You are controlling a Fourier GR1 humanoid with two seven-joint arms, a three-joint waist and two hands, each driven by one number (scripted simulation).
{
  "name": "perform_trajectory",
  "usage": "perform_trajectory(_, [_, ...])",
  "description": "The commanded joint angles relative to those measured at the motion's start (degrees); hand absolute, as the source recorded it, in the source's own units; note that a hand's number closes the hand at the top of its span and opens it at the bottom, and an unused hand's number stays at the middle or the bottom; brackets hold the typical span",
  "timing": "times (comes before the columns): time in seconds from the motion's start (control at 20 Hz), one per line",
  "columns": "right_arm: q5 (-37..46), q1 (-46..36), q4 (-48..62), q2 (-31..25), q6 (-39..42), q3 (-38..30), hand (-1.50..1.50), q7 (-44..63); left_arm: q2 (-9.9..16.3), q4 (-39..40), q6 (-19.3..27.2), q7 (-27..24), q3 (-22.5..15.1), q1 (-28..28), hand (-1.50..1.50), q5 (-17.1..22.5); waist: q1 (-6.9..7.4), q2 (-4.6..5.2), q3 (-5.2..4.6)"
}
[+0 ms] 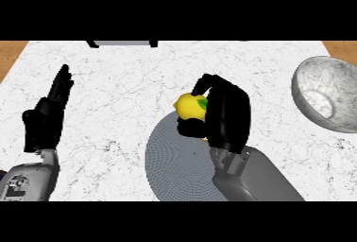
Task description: Pick the lemon from the placemat and place it in the bowl
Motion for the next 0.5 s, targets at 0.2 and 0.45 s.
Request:
perform_trajectory(0.2, [-0.3,4.4,-5.6,-5.9,-1.9,-12.8,1.5,-2.4,1.1,-0.7,-0.9,3.6,1.3,-3.2,0.0,0.0,0.07,0.35,0.06])
perform_trajectory(0.45, [-8.7,10.4,-8.4,-12.9,-4.9,-22.9,1.5,-11.7,-1.4,-4.3,0.3,2.6,-1.6,1.0,0.0,-1.9,0.28,0.27,0.1])
